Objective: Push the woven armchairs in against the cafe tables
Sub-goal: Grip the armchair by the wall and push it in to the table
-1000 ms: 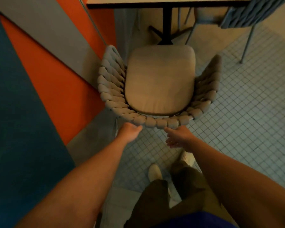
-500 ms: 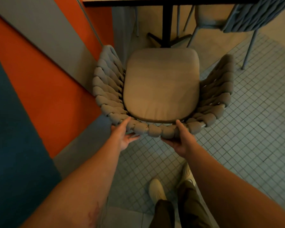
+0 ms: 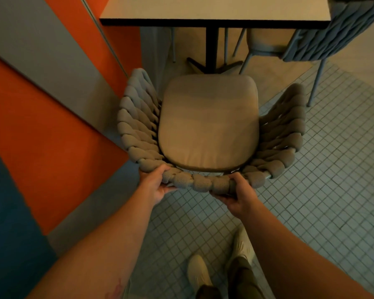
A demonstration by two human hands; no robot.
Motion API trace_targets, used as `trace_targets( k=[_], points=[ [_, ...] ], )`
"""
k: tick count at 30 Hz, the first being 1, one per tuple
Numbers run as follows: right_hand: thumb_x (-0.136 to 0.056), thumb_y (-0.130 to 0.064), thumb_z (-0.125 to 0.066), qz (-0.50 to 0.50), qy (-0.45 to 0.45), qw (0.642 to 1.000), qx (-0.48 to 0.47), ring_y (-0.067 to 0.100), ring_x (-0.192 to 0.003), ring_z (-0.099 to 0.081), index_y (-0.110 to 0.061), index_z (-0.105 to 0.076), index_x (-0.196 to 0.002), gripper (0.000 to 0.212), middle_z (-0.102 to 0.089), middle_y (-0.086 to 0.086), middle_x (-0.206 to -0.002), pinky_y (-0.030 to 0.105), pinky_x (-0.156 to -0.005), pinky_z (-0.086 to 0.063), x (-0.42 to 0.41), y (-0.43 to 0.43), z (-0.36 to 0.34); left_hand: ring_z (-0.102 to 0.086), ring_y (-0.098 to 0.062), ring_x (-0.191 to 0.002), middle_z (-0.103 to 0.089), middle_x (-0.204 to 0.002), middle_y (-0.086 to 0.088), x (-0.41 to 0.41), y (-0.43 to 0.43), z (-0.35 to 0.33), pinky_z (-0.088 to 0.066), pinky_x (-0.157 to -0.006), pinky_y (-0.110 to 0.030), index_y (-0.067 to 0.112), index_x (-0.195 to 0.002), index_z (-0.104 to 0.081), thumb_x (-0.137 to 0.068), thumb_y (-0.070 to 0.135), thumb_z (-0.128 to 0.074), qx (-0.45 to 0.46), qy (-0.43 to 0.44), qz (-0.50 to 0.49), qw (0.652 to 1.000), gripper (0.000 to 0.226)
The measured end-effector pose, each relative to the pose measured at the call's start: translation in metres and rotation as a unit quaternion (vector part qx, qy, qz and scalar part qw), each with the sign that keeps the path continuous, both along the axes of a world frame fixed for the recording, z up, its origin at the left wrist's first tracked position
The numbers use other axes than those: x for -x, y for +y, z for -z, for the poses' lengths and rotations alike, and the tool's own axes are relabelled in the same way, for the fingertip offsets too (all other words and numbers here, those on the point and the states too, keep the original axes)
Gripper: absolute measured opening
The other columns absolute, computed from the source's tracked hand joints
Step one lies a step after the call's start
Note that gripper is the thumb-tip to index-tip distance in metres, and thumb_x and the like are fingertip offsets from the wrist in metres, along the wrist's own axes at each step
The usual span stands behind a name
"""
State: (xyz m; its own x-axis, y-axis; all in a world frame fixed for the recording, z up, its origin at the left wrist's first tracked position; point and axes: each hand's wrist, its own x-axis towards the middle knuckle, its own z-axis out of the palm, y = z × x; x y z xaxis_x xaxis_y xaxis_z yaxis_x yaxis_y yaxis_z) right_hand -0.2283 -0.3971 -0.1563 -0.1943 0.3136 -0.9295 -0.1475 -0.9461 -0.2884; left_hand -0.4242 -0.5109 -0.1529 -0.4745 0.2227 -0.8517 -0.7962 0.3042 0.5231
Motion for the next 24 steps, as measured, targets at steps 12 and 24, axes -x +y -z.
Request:
trace_targets(
  k=[12,24],
  points=[
    [-0.095,-0.015,-0.062,0.003,0.023,1.000,-0.020,0.045,-0.103,-0.060,-0.007,-0.044,-0.126,0.036,-0.048,0.027,-0.132,0.057,-0.065,-0.057,0.023,0.075,0.006,-0.061,-0.034,-0.092,-0.058,-0.102,-0.015,0.023,0.077,-0.005,-0.055,-0.074,-0.062,0.017,-0.102,-0.052,-0.092,-0.003,-0.058,-0.039,0.018,0.022,0.999,0.024],
    [-0.097,-0.015,-0.059,-0.013,0.021,1.000,-0.009,0.045,-0.108,-0.058,-0.007,-0.045,-0.108,0.020,-0.053,0.022,-0.104,0.059,-0.081,-0.055,0.050,0.117,0.002,-0.064,-0.038,-0.099,-0.061,-0.108,-0.017,0.050,0.114,-0.003,-0.057,-0.061,-0.058,0.016,-0.116,-0.053,-0.089,0.001,-0.065,-0.018,0.026,0.023,0.999,0.033]
  ],
)
